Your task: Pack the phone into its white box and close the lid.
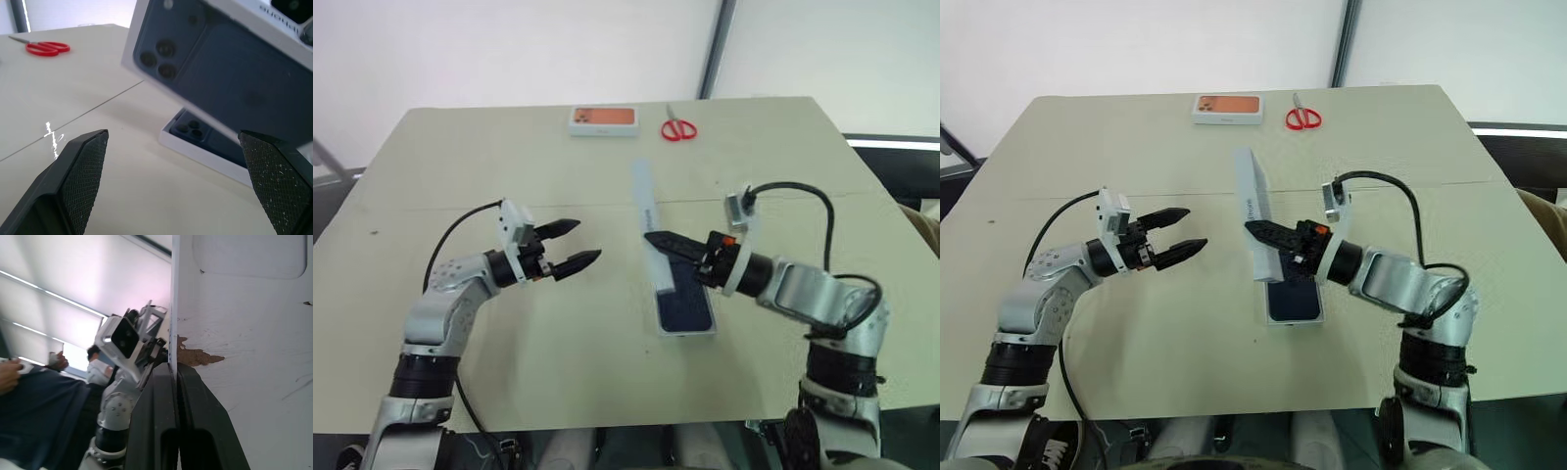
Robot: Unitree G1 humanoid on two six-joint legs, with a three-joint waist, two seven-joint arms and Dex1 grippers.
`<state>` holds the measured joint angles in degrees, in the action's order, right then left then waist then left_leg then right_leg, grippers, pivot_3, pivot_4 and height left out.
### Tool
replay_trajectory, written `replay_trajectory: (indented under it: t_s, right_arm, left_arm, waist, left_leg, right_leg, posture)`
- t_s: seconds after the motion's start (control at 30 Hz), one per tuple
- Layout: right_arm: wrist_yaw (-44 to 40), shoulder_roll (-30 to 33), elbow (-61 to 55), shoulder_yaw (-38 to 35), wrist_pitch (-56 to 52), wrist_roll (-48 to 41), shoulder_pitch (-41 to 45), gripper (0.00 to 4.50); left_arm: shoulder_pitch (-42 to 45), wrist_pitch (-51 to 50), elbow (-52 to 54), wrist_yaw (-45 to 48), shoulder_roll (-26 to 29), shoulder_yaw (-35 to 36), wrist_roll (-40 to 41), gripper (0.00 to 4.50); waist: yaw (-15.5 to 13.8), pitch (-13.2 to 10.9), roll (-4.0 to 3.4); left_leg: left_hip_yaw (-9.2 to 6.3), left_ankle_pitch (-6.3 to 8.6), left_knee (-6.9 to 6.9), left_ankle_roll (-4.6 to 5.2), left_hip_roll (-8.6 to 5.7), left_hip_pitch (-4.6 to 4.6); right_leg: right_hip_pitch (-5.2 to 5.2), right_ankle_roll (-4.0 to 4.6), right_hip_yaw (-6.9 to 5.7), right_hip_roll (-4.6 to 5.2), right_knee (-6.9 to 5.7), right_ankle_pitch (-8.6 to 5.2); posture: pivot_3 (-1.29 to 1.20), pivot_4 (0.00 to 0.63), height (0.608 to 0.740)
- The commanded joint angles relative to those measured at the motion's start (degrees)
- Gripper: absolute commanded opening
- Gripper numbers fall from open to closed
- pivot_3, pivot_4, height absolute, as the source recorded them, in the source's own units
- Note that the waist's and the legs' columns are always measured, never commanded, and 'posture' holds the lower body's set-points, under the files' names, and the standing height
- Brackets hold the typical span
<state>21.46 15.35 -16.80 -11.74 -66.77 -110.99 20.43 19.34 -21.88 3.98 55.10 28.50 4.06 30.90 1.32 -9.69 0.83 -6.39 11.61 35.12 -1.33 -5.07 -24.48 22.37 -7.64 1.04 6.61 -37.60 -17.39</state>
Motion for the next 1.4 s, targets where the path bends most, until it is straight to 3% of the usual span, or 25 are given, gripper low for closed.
replay_trajectory:
  t_s: [0.03, 0.23, 0.27, 0.33, 0.57, 0.9, 1.0, 1.2, 1.3, 1.4]
  right_arm:
    - [-0.3, 0.2, -4.1, 3.4, 5.1, -2.0, -2.1, 0.04]
    - [1.1, 0.5, -3.1, 8.0, 8.3, -2.0, -5.0, 0.04]
    - [1.3, -0.2, -2.8, 8.2, 8.7, -2.0, -5.5, 0.01]
    - [1.6, -0.5, -2.6, 9.1, 9.2, -2.0, -6.1, 0.0]
    - [3.8, -1.6, -1.9, 9.8, 10.6, -2.0, -7.6, 0.0]
    - [3.3, -0.5, -1.4, 9.4, 10.4, -2.0, -10.1, 0.0]
    - [1.8, -0.1, -1.1, 8.7, 9.9, -2.0, -9.7, 0.94]
    - [-1.1, 9.1, -0.7, 7.3, 9.1, -2.0, -6.3, 3.86]
    - [-7.9, 19.1, -0.4, 4.9, 5.8, 1.6, -5.2, 3.86]
    - [-12.1, 25.1, 1.6, 2.0, 6.1, 3.1, -5.1, 3.86]
  left_arm:
    - [-1.2, 0.6, 3.1, -0.7, -0.4, 0.6, 0.7, 4.5]
    - [-2.9, 1.8, 4.1, -1.2, -1.3, -0.1, -0.1, 4.5]
    - [-3.1, 1.4, 4.1, -1.3, -1.3, 0.0, 0.1, 4.25]
    - [-3.7, -0.5, 4.4, 0.0, -0.7, 0.3, 2.0, 3.68]
    - [-6.6, -0.9, 6.7, -0.4, -1.3, -1.1, 2.0, 0.14]
    - [-7.7, 1.3, 6.6, -4.4, -8.5, -9.4, -3.2, 0.06]
    - [-7.6, 0.9, 6.0, -4.4, -8.9, -9.9, -3.5, 0.0]
    - [-6.6, 1.8, 4.6, -4.8, -10.8, -11.5, -4.8, 0.0]
    - [-5.1, 2.7, 2.9, -5.3, -12.6, -12.6, -5.5, 0.0]
    - [-3.7, 3.0, 1.5, -5.9, -14.4, -13.1, -5.8, 0.0]
  waist:
    - [-0.1, 0.0, 0.0]
    - [-0.2, 0.0, 0.0]
    - [-0.3, 0.0, 0.0]
    - [-0.3, 0.0, 0.0]
    - [-0.3, 0.0, 0.0]
    - [-0.5, 0.0, -0.03]
    - [-0.5, 0.0, -0.03]
    - [-0.7, 0.0, -0.03]
    - [-0.8, 0.0, -0.05]
    - [-0.8, 0.0, -0.03]
  left_leg:
    - [0.01, 0.0, 0.0, 0.0, -0.01, 0.0]
    - [0.0, 0.0, 0.02, 0.0, 0.0, 0.01]
    - [0.0, 0.0, 0.02, 0.0, 0.0, 0.0]
    - [0.0, 0.0, 0.02, 0.0, 0.0, 0.0]
    - [-0.01, 0.0, 0.0, -0.01, 0.01, 0.0]
    - [-0.01, 0.0, 0.01, 0.0, 0.01, 0.01]
    - [0.0, 0.0, 0.01, 0.0, 0.0, 0.02]
    - [0.0, 0.0, 0.06, 0.0, -0.05, 0.01]
    - [0.01, 0.01, 0.05, 0.02, -0.05, -0.01]
    - [0.0, 0.02, 0.08, 0.04, -0.03, -0.01]
  right_leg:
    - [0.0, 0.0, 0.01, 0.0, 0.0, 0.0]
    - [-0.01, 0.01, 0.02, -0.03, -0.01, 0.0]
    - [0.0, 0.01, 0.02, -0.02, 0.0, 0.0]
    - [0.0, 0.01, 0.02, -0.02, 0.0, 0.0]
    - [0.0, 0.02, 0.03, -0.02, 0.01, -0.01]
    - [-0.04, 0.02, 0.02, 0.0, 0.04, 0.0]
    - [-0.04, 0.02, 0.02, 0.0, 0.05, -0.01]
    - [-0.08, 0.02, 0.01, 0.05, 0.05, -0.01]
    - [-0.08, 0.01, -0.02, 0.05, 0.06, -0.01]
    - [-0.15, 0.01, -0.08, 0.04, 0.11, -0.01]
  posture:
    - [0.0, 0.15, 0.74]
    - [0.0, 0.15, 0.74]
    - [0.0, 0.15, 0.74]
    - [0.0, 0.15, 0.74]
    - [0.0, 0.15, 0.74]
    - [0.0, 0.15, 0.74]
    - [0.0, 0.15, 0.74]
    - [0.0, 0.15, 0.74]
    - [0.0, 0.15, 0.74]
    - [0.0, 0.15, 0.74]
